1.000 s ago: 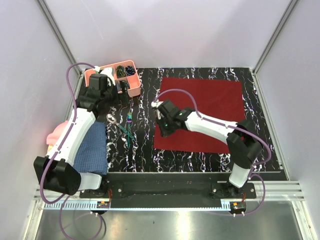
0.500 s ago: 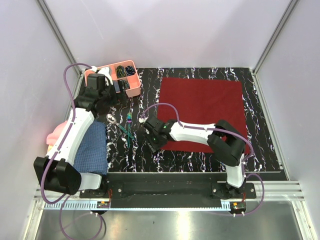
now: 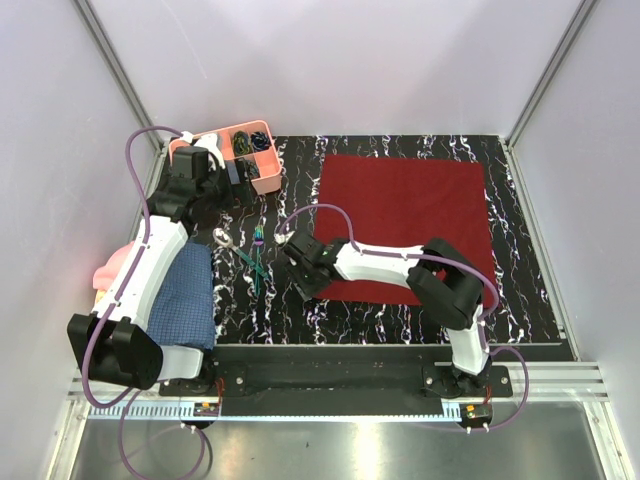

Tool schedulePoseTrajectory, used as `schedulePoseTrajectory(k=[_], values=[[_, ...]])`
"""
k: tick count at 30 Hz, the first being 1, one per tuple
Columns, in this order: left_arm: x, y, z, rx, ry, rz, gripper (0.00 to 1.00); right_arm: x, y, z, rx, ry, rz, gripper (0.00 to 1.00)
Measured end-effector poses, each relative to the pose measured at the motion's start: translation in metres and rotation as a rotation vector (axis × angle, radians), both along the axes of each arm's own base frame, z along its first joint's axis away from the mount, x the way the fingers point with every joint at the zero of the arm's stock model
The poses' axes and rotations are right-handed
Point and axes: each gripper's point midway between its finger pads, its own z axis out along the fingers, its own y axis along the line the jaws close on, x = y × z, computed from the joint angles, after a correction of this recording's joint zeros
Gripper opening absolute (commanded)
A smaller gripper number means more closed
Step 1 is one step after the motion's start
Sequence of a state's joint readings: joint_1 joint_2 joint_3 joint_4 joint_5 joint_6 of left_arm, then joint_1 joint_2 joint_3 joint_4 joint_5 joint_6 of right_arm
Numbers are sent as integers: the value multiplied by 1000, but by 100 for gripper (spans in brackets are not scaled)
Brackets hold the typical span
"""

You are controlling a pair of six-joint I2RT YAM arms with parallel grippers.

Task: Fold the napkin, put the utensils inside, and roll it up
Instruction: Fold the napkin

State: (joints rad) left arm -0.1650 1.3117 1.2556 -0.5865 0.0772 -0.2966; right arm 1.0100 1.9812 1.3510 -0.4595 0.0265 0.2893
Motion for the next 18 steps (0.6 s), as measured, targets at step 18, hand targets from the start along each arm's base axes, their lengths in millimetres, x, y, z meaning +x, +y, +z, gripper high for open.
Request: schedulePoseTrajectory(k=[18], values=[[0, -3, 2, -34, 1, -12, 99, 5, 3, -4, -30, -47, -5, 31]])
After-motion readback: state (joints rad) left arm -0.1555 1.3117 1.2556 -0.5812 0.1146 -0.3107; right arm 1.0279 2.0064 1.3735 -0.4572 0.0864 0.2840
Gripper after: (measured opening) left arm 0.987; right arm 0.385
